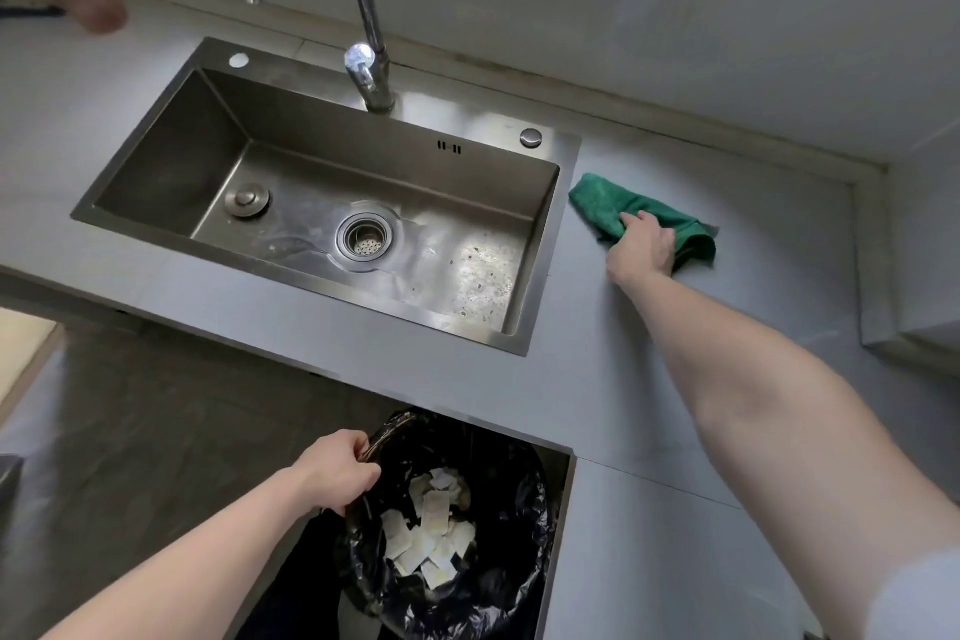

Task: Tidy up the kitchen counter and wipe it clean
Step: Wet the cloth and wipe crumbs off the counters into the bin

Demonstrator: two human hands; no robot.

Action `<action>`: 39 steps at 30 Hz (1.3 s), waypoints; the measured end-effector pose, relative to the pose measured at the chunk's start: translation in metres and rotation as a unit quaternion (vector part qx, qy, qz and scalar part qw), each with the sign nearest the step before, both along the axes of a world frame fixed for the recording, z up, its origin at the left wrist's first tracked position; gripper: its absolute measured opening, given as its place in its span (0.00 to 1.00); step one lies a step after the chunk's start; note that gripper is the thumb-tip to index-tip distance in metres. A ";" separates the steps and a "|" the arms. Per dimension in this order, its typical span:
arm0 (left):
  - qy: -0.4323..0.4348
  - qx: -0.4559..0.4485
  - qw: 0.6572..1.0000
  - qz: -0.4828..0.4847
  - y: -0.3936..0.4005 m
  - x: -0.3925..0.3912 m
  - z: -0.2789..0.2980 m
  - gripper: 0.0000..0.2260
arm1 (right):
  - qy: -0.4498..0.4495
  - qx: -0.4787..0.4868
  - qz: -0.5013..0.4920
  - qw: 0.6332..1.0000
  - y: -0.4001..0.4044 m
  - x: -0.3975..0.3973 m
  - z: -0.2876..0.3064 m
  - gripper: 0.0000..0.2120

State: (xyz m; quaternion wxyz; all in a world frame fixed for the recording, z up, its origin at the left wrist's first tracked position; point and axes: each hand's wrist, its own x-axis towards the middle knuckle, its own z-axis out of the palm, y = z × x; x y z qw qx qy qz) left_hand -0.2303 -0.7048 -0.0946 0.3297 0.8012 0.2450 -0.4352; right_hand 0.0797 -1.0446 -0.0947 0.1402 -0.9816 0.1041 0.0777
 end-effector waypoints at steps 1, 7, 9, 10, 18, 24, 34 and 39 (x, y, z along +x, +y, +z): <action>-0.001 0.002 1.000 0.001 0.000 0.000 0.000 0.05 | 0.001 -0.010 0.016 1.000 0.001 -0.004 -0.004 0.30; 0.004 -0.003 1.000 0.008 -0.005 -0.007 0.005 0.05 | -0.002 -0.022 0.107 0.994 0.004 -0.044 -0.005 0.31; 0.005 -0.005 1.000 0.011 -0.007 -0.007 0.007 0.05 | -0.003 -0.021 0.130 0.991 0.011 -0.062 -0.002 0.30; 0.004 -0.006 1.000 0.013 -0.008 -0.008 0.008 0.05 | -0.003 -0.023 0.142 0.990 0.014 -0.072 0.000 0.30; -0.001 0.007 1.000 -0.012 -0.011 -0.009 0.018 0.05 | 0.015 -0.022 0.194 0.981 0.033 -0.139 -0.001 0.26; -0.013 0.019 0.999 -0.025 -0.014 -0.014 0.029 0.06 | 0.038 0.006 0.209 0.977 0.054 -0.198 0.007 0.20; -0.020 0.015 0.999 -0.045 -0.008 -0.019 0.036 0.04 | 0.168 0.151 0.244 0.943 0.068 -0.319 0.048 0.22; -0.003 -0.027 0.999 -0.021 -0.001 -0.022 0.031 0.10 | 0.044 0.178 0.108 0.977 0.029 -0.308 0.082 0.21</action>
